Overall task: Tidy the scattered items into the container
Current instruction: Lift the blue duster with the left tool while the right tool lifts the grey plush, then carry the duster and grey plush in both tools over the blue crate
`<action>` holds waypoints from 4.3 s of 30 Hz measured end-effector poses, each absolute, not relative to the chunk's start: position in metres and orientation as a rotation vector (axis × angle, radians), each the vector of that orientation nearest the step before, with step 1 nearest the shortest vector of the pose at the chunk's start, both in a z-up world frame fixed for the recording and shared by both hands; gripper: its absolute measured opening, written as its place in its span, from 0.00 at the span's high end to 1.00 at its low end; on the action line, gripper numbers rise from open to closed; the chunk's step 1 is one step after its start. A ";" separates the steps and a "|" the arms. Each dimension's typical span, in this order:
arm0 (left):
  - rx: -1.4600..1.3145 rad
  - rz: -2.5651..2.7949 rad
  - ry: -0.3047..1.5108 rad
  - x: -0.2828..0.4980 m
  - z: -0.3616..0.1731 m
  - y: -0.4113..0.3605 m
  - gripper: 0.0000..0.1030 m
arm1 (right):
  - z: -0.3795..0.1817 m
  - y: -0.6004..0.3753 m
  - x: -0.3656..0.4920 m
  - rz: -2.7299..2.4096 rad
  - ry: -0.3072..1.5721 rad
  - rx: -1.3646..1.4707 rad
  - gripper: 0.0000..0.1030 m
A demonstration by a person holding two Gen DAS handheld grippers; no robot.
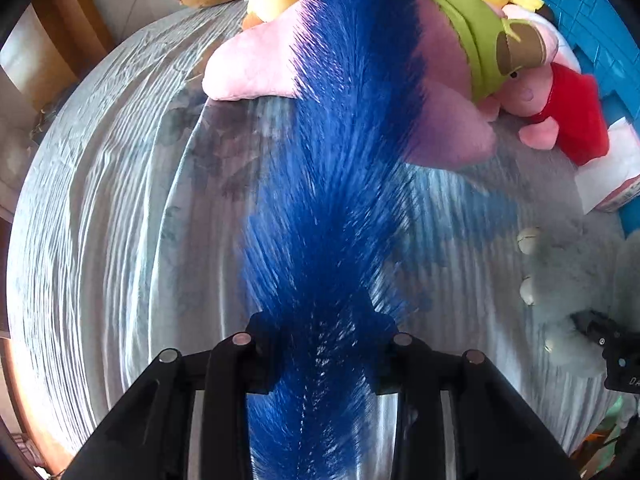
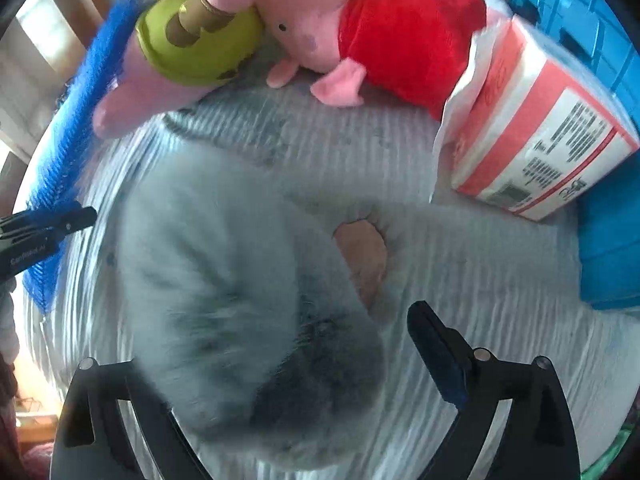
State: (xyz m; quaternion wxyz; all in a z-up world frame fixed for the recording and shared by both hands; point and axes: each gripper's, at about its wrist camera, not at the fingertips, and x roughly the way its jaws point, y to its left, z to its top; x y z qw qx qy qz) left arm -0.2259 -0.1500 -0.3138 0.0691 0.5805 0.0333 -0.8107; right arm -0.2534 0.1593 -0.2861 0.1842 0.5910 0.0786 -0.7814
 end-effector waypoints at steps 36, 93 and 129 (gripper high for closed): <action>1.456 -2.843 -0.062 -0.141 -0.166 -0.142 0.87 | -0.131 0.089 -0.174 -2.540 0.086 1.156 0.67; 1.537 -2.896 -0.041 -0.173 -0.175 -0.129 0.87 | -0.174 0.043 -0.185 -2.501 0.249 1.272 0.59; 1.580 -3.149 -0.289 -0.024 -0.133 0.163 0.87 | -0.123 0.326 0.000 -2.733 0.127 1.307 0.59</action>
